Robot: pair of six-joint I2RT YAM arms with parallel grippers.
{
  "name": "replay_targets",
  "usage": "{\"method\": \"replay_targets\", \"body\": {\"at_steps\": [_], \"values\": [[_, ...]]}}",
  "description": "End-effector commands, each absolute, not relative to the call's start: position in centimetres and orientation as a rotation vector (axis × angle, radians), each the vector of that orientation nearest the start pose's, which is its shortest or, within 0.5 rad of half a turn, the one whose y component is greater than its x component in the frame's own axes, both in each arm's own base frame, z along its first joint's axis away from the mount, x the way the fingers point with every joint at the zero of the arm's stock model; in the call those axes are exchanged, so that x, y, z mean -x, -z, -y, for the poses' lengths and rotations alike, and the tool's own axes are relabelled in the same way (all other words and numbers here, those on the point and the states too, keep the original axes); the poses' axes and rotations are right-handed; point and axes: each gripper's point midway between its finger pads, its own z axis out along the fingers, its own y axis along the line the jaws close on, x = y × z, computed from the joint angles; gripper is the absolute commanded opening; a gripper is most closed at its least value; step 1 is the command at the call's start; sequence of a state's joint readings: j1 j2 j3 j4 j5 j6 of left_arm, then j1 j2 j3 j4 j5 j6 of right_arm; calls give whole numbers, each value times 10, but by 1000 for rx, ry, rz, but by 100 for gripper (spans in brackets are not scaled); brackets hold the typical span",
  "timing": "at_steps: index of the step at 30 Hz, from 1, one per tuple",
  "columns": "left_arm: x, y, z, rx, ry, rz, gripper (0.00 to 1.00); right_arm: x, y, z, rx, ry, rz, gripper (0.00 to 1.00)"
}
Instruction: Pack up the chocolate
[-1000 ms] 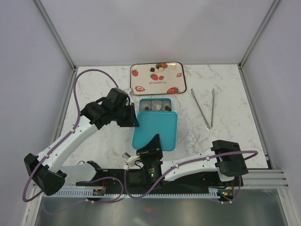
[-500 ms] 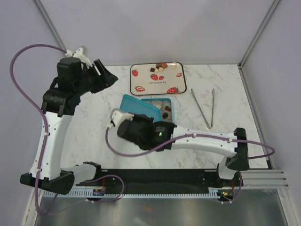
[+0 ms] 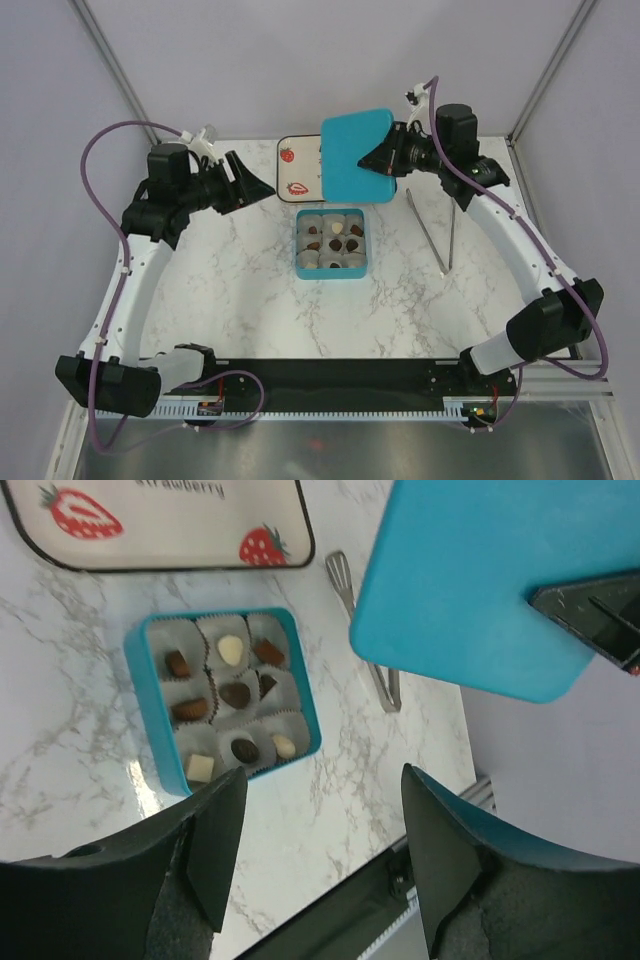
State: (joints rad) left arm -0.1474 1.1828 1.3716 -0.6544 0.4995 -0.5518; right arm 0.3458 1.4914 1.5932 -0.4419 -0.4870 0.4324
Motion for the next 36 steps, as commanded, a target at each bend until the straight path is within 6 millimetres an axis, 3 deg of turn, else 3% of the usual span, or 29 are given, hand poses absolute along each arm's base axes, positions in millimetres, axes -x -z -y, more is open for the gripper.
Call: {"method": "replay_targets", "body": {"at_steps": [1, 2, 3, 5, 7, 8, 10, 11, 24, 29, 36], "values": [[-292, -354, 172, -84, 1113, -1975, 71, -341, -379, -271, 348, -1478, -1865, 0], [-294, -342, 171, -79, 1103, -1994, 72, -343, -367, -270, 322, -1506, -1881, 0], [-295, -339, 171, -78, 1099, -1995, 72, -346, -374, -270, 338, -1519, -1817, 0], [-298, -325, 171, -68, 1101, -2024, 72, -347, -359, -268, 285, -1589, -1847, 0], [-301, -319, 172, -60, 1104, -2025, 72, -345, -359, -270, 306, -1629, -1810, 1], [-302, -310, 172, -45, 1110, -2041, 72, -342, -344, -271, 262, -1678, -1850, 1], [-306, -304, 173, -49, 1112, -2033, 72, -342, -342, -271, 272, -1705, -1807, 1], [-307, -295, 173, -42, 1111, -2048, 72, -340, -329, -272, 253, -1723, -1831, 1], [-322, -230, 181, 10, 1114, -2190, 72, -333, -268, -271, 165, -1783, -1873, 3], [-323, -199, 181, 43, 1025, -2265, 71, -328, -242, -284, 165, -1819, -1918, 4], [-337, -179, 176, 108, 964, -2302, 70, -332, -211, -295, 125, -1846, -1972, 4]]}}
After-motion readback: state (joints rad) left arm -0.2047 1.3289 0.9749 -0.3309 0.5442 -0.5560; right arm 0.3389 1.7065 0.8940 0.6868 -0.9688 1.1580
